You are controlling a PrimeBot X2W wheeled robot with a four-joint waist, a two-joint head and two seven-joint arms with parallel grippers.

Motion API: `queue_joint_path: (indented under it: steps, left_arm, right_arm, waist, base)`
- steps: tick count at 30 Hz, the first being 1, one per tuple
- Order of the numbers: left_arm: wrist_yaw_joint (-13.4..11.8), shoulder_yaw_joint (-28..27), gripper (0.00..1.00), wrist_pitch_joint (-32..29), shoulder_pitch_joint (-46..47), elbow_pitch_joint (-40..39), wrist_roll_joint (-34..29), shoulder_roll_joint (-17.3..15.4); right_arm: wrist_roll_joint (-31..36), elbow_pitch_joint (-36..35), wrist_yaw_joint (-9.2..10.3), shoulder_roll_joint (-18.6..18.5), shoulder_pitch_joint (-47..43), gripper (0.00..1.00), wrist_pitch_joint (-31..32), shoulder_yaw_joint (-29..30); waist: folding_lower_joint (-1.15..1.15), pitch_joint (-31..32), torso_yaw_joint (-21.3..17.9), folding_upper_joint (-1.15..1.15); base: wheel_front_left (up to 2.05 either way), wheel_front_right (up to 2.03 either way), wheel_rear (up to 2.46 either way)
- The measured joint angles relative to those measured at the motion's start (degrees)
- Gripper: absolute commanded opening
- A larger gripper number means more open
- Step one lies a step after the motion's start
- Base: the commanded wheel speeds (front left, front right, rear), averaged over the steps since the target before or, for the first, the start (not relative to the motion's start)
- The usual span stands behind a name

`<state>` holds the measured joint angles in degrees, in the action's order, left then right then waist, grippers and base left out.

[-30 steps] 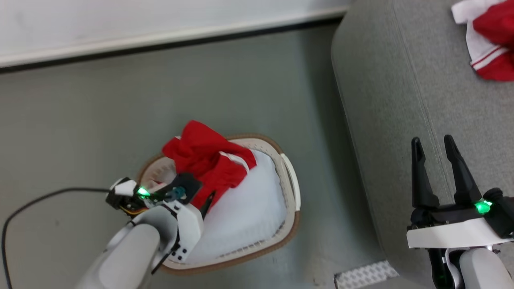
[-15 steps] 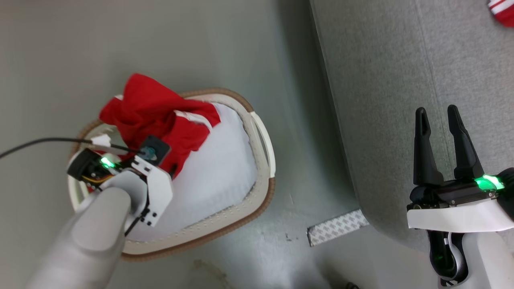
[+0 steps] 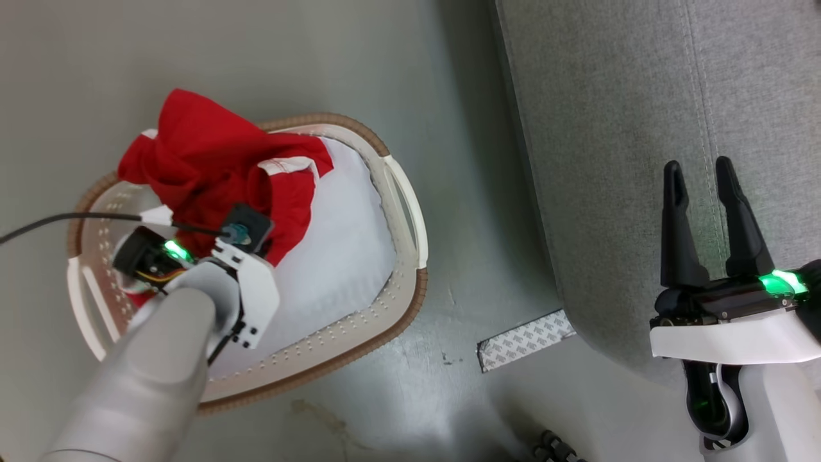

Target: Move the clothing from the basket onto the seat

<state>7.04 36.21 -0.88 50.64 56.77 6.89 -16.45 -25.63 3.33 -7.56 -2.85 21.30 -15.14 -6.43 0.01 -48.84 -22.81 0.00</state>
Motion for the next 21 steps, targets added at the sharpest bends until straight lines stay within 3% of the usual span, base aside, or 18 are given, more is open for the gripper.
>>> queue_joint_path:
  steps: [8,14,21]
  left_arm:
    - [0.23,-0.21,0.0,6.79,-1.7,2.63,4.78,4.5]
    - [0.26,-0.73,0.0,12.16,-5.97,2.68,9.16,6.69]
    - [0.34,-0.87,0.0,14.28,-10.78,-1.8,15.3,7.39]
  right_arm:
    - [1.99,1.79,0.0,0.02,-0.9,1.0,0.0,1.92]
    - [4.86,3.9,0.0,0.07,-4.13,1.0,0.0,4.19]
    - [8.46,6.2,0.0,0.05,-8.6,1.0,0.0,6.99]
  waist:
    - [-0.01,5.68,1.8,0.0]
    - [-0.01,13.78,3.89,0.0]
    - [-0.03,24.38,7.08,0.0]
  base:
    - [0.0,0.0,0.0]
    - [0.0,0.0,0.0]
    - [0.0,0.0,0.0]
